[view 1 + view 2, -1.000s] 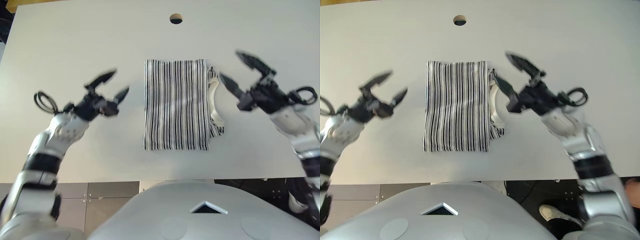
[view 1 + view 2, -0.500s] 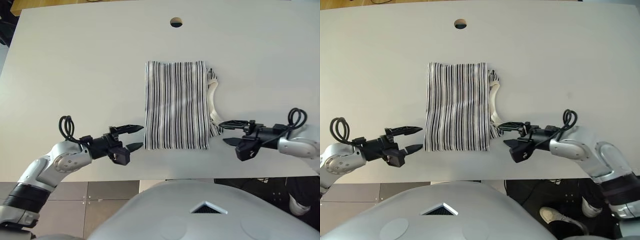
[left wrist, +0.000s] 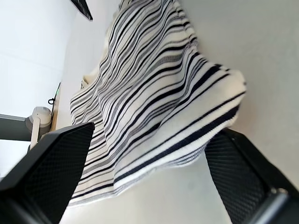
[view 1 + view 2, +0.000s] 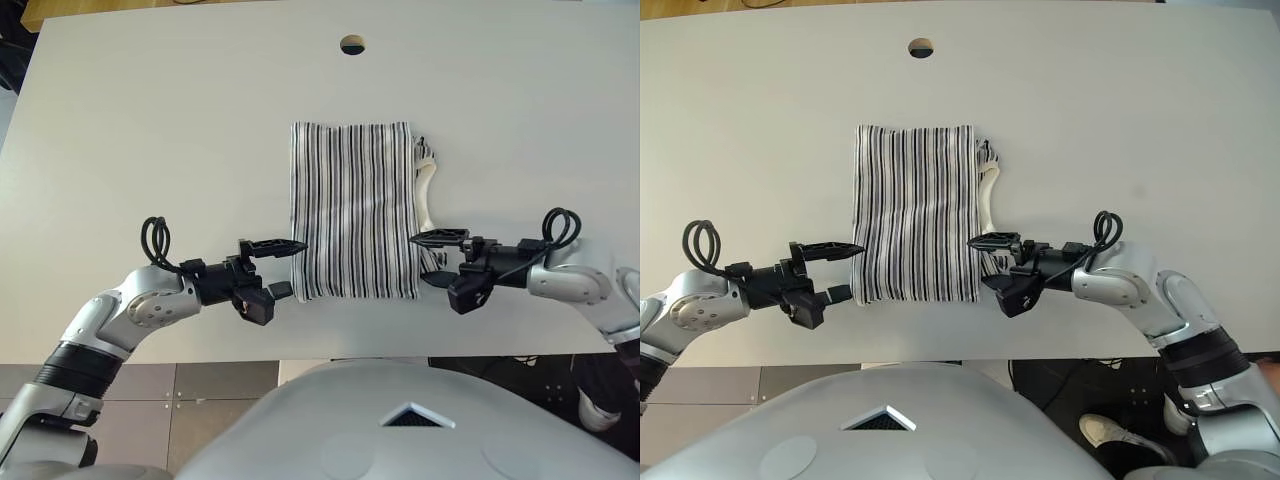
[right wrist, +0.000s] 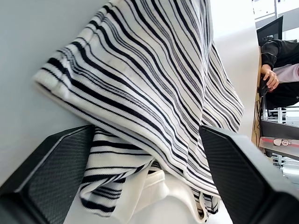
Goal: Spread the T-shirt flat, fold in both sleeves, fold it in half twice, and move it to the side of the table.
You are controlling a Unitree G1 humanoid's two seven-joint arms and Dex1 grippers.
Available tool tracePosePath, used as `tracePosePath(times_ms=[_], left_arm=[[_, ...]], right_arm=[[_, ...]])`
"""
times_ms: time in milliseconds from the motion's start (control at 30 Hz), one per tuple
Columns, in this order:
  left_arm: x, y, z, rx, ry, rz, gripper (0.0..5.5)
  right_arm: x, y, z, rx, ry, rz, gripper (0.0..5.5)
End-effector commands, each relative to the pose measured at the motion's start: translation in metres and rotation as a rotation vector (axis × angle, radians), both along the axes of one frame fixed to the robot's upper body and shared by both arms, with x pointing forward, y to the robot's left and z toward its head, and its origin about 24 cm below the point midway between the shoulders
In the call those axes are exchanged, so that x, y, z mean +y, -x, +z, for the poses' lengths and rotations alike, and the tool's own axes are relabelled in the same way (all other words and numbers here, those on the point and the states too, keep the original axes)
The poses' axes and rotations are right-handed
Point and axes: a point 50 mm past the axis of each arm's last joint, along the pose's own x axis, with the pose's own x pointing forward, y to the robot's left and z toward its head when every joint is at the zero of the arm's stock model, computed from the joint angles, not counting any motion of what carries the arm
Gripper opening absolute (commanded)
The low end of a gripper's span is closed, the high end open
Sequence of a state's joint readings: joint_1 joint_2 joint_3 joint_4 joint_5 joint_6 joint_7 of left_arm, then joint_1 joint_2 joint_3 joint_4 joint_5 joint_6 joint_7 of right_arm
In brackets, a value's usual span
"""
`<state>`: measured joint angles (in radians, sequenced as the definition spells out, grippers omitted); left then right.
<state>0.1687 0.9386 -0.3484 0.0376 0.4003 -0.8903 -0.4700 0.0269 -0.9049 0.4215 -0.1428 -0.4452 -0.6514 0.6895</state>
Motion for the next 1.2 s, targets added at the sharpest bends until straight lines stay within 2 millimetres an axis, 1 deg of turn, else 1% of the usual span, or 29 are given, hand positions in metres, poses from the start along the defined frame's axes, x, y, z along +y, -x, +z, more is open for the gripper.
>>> tracePosePath(times_ms=[33,100,133,167,367,500,533,600,767,867,933,1000,1067,1200], left_arm=[[0.003,0.010,-0.017,0.073,-0.099,-0.051,3.66],[0.004,0.009,-0.018,0.076,-0.101,-0.058,3.34],[0.005,0.009,-0.019,0.080,-0.104,-0.061,3.17],[0.005,0.010,-0.020,0.083,-0.105,-0.064,3.01],[0.006,0.007,-0.026,0.095,-0.110,-0.063,1.98],[0.005,0.006,-0.029,0.098,-0.103,-0.063,1.19],[0.005,0.005,-0.029,0.097,-0.101,-0.064,1.07],[0.004,0.005,-0.030,0.095,-0.098,-0.066,0.67],[0.001,0.003,-0.033,0.101,-0.088,-0.068,0.16],[0.002,0.002,-0.035,0.111,-0.087,-0.055,0.10],[0.002,0.002,-0.036,0.127,-0.065,-0.038,0.10],[0.000,0.007,-0.035,0.168,-0.021,-0.024,0.10],[0.002,0.015,-0.033,0.216,0.006,-0.012,0.10],[0.000,0.041,-0.019,0.321,0.119,0.006,0.10]], right_arm=[[-0.008,0.005,-0.020,0.055,0.105,-0.012,4.17],[-0.010,0.003,-0.020,0.049,0.108,-0.020,4.17],[-0.010,0.002,-0.021,0.048,0.107,-0.024,3.94],[-0.010,0.002,-0.021,0.046,0.106,-0.026,3.85],[-0.014,-0.002,-0.020,0.040,0.099,-0.064,2.60],[-0.014,-0.002,-0.023,0.052,0.102,-0.076,1.70],[-0.014,-0.001,-0.024,0.055,0.100,-0.077,1.56],[-0.013,-0.001,-0.026,0.058,0.091,-0.081,0.98],[-0.011,-0.002,-0.027,0.059,0.053,-0.111,0.13],[-0.013,-0.005,-0.025,0.057,0.012,-0.150,0.10],[-0.011,-0.004,-0.023,0.073,-0.037,-0.165,0.10],[-0.010,0.000,-0.021,0.110,-0.088,-0.184,0.10],[-0.014,0.010,-0.022,0.177,-0.120,-0.209,0.10],[-0.028,0.042,-0.024,0.346,-0.085,-0.220,0.10]])
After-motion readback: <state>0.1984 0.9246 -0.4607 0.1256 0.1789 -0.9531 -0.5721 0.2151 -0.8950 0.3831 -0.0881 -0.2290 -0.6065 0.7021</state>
